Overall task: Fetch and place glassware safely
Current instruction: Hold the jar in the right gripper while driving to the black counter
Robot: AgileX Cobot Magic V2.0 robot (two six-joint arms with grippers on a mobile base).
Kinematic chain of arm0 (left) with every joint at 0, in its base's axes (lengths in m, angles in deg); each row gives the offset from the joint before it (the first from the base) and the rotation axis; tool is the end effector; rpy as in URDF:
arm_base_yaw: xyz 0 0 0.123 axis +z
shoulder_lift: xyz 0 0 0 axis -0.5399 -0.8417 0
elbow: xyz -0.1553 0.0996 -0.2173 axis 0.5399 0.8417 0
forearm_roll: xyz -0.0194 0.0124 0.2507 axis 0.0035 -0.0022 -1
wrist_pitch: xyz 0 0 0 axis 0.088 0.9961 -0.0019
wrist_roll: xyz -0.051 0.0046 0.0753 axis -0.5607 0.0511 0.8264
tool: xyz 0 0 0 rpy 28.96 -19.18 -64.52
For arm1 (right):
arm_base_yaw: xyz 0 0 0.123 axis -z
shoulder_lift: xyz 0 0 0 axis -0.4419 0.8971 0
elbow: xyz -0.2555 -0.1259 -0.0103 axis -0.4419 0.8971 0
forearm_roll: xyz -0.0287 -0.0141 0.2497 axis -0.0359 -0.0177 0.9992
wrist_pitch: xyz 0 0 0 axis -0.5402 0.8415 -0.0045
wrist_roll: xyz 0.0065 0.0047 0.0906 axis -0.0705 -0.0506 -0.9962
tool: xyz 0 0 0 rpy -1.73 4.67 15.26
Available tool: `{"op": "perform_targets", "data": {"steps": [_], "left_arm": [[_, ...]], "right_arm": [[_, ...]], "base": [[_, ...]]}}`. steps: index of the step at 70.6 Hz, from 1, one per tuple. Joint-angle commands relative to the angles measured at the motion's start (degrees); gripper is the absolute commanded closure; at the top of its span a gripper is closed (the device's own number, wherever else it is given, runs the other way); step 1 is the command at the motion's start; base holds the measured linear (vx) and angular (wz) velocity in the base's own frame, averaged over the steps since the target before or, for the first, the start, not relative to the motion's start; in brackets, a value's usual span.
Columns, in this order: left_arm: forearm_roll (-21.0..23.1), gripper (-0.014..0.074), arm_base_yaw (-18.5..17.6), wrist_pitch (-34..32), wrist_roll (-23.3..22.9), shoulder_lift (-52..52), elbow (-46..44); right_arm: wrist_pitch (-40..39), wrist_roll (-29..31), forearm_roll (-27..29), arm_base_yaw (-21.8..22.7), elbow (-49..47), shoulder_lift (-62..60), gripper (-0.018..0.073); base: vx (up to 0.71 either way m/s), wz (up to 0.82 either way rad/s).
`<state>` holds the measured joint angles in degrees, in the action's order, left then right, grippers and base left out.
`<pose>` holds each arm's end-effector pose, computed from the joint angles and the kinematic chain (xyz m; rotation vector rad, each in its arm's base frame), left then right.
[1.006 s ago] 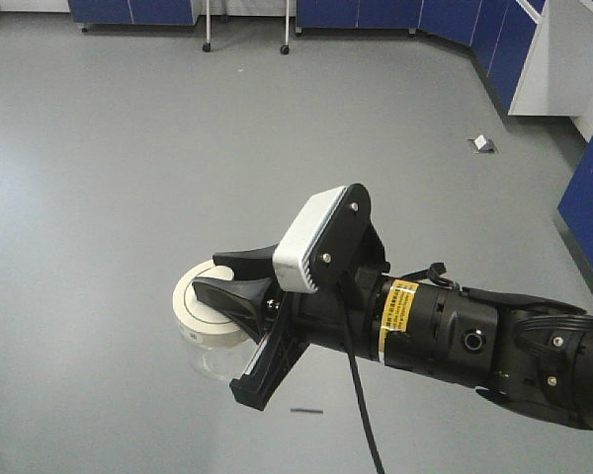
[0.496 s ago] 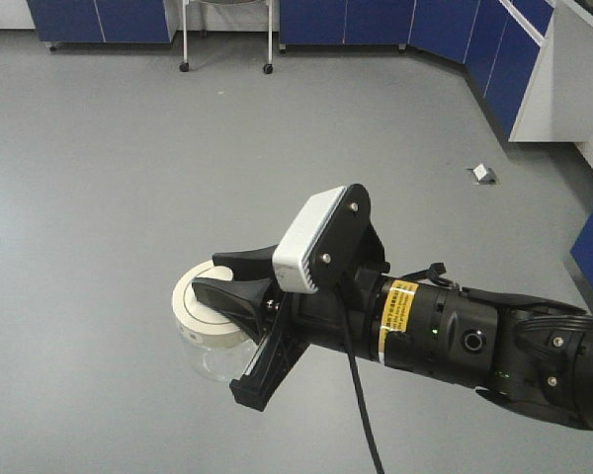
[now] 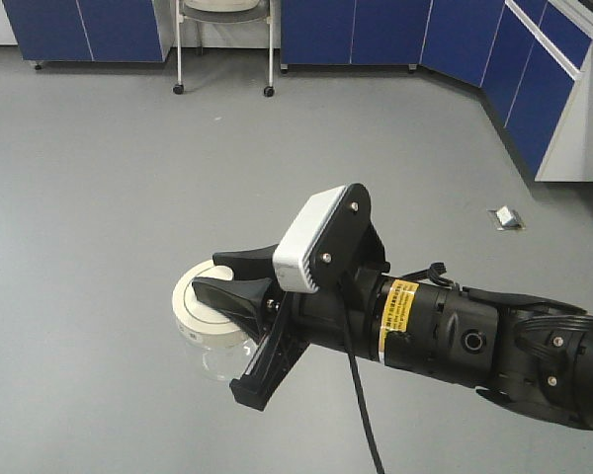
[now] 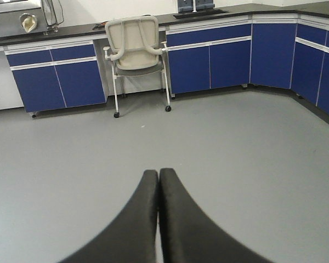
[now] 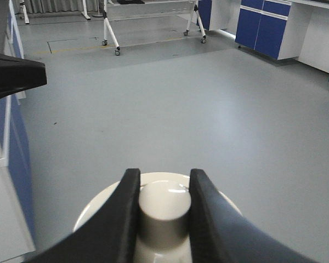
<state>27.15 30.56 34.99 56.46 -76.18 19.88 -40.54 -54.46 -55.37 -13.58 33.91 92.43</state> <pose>0.0870 -0.0033 0.2359 0.0670 1.6873 0.0042 0.2089 0.2230 0.2703 -0.9957 1.5099 0.7900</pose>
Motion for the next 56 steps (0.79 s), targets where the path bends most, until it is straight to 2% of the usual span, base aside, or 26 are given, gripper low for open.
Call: {"op": "perform_targets", "data": {"steps": [1, 56], "left_arm": [[0.48, 0.0603, 0.07, -4.54, -0.12, -0.42, -1.45], [0.48, 0.0603, 0.07, -4.54, -0.12, -0.42, -1.45]], "right_arm": [[-4.92, 0.16, 1.86, 0.12, -1.75, -2.32, 0.0563], [-4.88, 0.16, 1.86, 0.12, -1.75, -2.32, 0.0563]], "base": [[0.54, 0.01], [0.56, -0.01]]}}
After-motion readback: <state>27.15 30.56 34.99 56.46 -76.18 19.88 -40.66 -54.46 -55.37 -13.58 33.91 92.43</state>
